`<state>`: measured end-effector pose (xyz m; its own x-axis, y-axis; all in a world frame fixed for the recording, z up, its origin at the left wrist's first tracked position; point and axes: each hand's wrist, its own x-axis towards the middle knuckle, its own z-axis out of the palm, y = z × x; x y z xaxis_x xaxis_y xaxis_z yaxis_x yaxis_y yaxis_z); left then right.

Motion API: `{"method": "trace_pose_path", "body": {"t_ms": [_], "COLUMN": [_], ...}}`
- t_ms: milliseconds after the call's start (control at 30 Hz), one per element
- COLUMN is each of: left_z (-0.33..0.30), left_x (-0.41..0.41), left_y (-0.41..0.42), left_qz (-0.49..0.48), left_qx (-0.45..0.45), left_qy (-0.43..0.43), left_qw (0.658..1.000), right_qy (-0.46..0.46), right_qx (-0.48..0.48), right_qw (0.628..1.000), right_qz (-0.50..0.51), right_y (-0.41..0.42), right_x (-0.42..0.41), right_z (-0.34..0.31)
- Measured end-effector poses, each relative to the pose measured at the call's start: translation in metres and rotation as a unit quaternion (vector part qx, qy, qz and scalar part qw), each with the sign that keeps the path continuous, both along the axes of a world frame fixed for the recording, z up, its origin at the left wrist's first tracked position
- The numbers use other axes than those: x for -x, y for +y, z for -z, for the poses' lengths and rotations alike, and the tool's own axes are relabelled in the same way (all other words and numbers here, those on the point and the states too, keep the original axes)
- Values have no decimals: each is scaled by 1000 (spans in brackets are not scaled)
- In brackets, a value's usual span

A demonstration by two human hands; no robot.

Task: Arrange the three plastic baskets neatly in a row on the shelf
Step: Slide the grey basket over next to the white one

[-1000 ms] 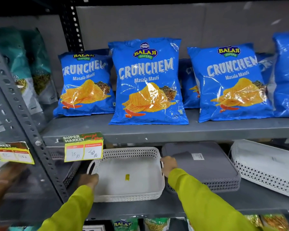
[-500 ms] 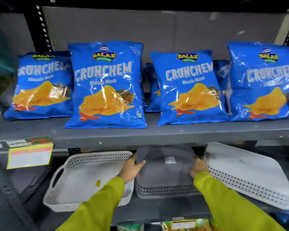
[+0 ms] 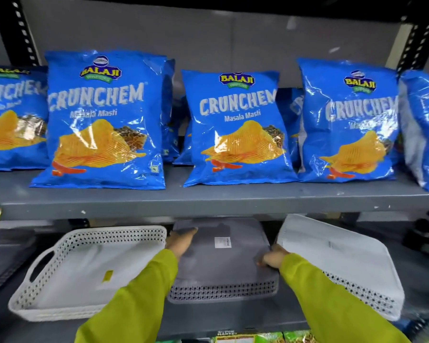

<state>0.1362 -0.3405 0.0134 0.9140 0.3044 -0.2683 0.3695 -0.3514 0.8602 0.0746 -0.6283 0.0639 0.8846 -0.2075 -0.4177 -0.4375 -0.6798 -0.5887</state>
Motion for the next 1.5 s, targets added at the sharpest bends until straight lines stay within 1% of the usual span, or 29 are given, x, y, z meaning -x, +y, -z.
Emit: {"method": "trace_pose_path", "body": {"t_ms": [33, 100, 167, 200, 233, 267, 333, 367, 400, 433, 467, 500, 533, 567, 633, 667, 700, 733, 767, 867, 967, 1033, 1100, 1167, 1233, 1300, 1367, 1433, 1500], "left_z": [-3, -30, -43, -47, -52, -55, -64, -67, -72, -75, -77, -78, -79, -78, -71, -64, -57, -51, -42, -34, -38, -44, -52, -61, -69, -76, -83, -85, -83], "left_x": [1, 22, 30, 34, 38, 41, 45, 44, 44, 45, 45, 48, 52, 55, 59, 59, 60, 62, 63, 74, 82, 88, 93, 94, 90, 82, 77, 76, 72], "left_y": [-1, -10, -13, -14, -17, -20, -24, -23, -23, -21, -18, -15, -11, -7, 2, 5, 8, 10, 11, 6, -3, -13, -22, -32, -44, -62, -87, -121, -157], "left_qz": [-22, -60, -113, -148, -178, -201, -245, -265, -283, -291, -277, -251, -216, -184, -128, -98, -64, -42, -35, -32, -12, -9, -16, -17, 15, 69, 104, 137, 175], "left_qx": [32, 58, 81, 99, 110, 111, 114, 130, 171, 231, 277, 321, 337, 347, 333, 294, 234, 139, 48, -80, -131, -135, -182, -239, -258, -250, -207, -182, -161], "left_qy": [1, -22, -84, -128, -172, -205, -232, -237, -237, -237, -236, -238, -239, -233, -213, -185, -151, -119, -102, -74, -27, 9, 15, -31, -82, -112, -133, -158, -161], "left_qw": [999, 996, 987, 976, 963, 951, 935, 926, 913, 898, 889, 881, 885, 889, 910, 933, 958, 982, 993, 994, 991, 991, 983, 970, 963, 959, 964, 961, 958], "right_qy": [6, 5, -42, -77, -118, -148, -194, -212, -218, -216, -209, -213, -207, -203, -176, -153, -129, -109, -97, -122, -165, -199, -234, -262, -282, -292, -296, -280, -245], "right_qx": [5, -5, -60, -120, -206, -295, -449, -506, -542, -562, -575, -583, -584, -579, -561, -543, -520, -483, -438, -303, -153, -82, -69, -73, -69, -55, -31, 4, 45], "right_qw": [1000, 1000, 997, 988, 966, 933, 848, 804, 771, 754, 746, 743, 749, 758, 783, 803, 824, 848, 874, 926, 963, 964, 948, 929, 915, 900, 890, 889, 896], "right_qz": [-3, -9, 24, 54, 99, 142, 205, 230, 252, 264, 263, 251, 235, 223, 204, 195, 183, 189, 190, 190, 147, 153, 206, 250, 279, 318, 347, 363, 368], "right_y": [-2, -8, -13, -20, -25, -26, -17, -12, -4, 1, 0, -2, -6, -12, -21, -25, -29, -32, -34, -30, -19, -17, -18, -24, -41, -65, -94, -129, -161], "right_x": [-3, -10, -17, -29, -43, -52, -61, -62, -51, -40, -35, -29, -26, -26, -24, -20, -19, -18, -17, -17, -12, -10, -3, 4, 12, 20, 28, 38, 49], "right_z": [0, 1, 9, 25, 41, 49, 44, 37, 16, -1, -9, -18, -20, -18, -5, 2, 12, 21, 29, 39, 35, 28, 19, 10, 6, 0, -3, -3, -5]}}
